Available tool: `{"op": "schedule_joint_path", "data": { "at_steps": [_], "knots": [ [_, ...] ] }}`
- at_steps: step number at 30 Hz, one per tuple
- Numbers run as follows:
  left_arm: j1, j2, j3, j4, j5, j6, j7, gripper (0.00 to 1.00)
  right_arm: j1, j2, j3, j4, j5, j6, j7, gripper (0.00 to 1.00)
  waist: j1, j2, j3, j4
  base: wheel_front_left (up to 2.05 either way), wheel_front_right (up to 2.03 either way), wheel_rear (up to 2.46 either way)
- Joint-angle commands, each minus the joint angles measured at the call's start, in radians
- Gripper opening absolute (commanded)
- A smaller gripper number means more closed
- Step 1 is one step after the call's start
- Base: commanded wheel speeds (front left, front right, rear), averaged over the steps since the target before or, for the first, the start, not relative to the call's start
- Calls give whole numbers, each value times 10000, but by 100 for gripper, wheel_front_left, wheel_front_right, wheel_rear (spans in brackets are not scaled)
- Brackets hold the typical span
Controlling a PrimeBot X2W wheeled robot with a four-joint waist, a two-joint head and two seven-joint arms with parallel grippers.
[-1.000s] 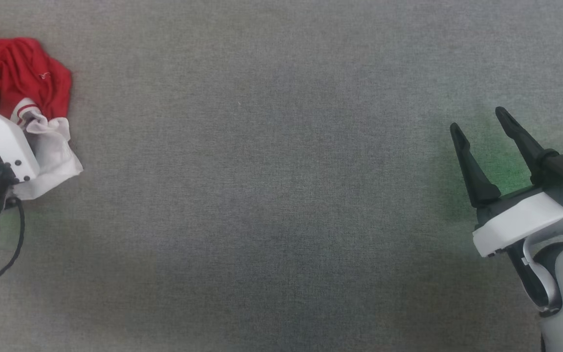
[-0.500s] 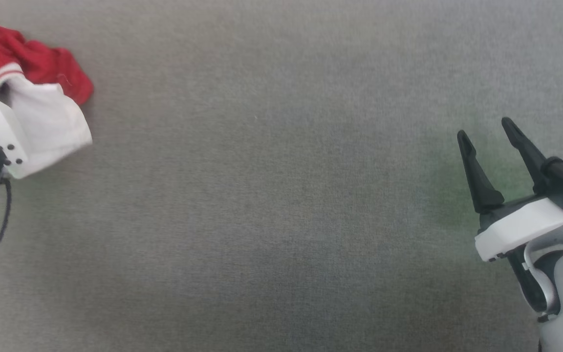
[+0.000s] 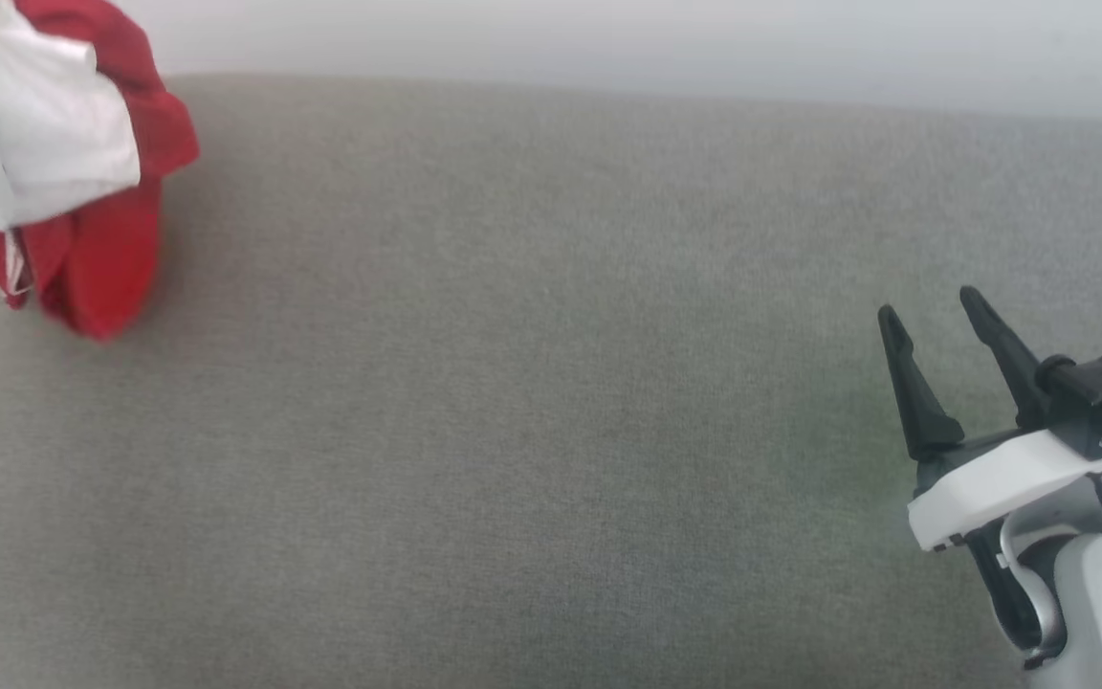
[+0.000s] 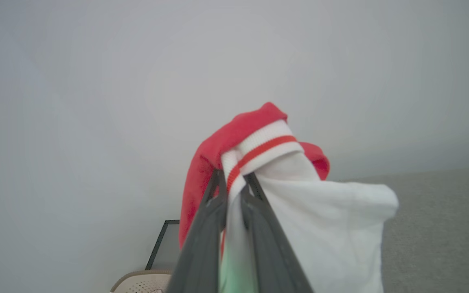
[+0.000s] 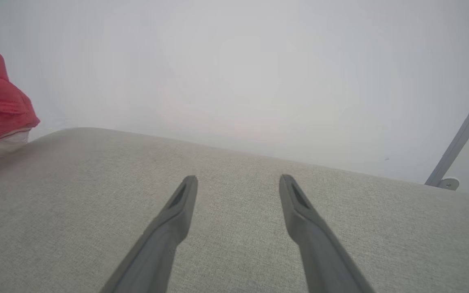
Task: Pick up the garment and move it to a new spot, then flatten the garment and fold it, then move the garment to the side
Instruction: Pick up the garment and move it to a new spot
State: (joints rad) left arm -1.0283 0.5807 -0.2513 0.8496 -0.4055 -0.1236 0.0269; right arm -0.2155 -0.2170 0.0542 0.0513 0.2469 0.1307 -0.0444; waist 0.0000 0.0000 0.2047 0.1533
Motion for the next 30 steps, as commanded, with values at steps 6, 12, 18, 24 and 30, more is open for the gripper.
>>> {"op": "schedule_joint_path", "data": {
  "at_steps": [6, 12, 18, 24, 30],
  "knots": [
    [263, 511, -337, -1973, -154, -53, 904, 0, 232, 232, -46, 190, 131, 1, -217, 100, 0, 0, -716, 107, 0, 0, 0],
    [940, 956, -394, -4637, -523, 47, 2174, 0, 298, 399, -133, 365, 154, 1, -409, 100, 0, 0, -1153, -164, 0, 0, 0],
    [1540, 1165, -468, -6677, -682, 335, 3207, 0, 304, 447, -307, 406, 121, 1, -527, 100, 0, 0, -1306, -626, 0, 0, 0],
    [2143, 1197, -725, -8894, -851, 758, 4425, 0, 255, 492, -576, 411, 71, 2, -612, 100, 0, 0, -1353, -1458, 0, 0, 0],
    [2789, 1088, -1174, -10386, -969, 1131, 5443, 0, 358, 560, -888, 439, 31, 1, -714, 100, 0, 0, -1255, -2373, 0, 0, 0]
  ]
}}
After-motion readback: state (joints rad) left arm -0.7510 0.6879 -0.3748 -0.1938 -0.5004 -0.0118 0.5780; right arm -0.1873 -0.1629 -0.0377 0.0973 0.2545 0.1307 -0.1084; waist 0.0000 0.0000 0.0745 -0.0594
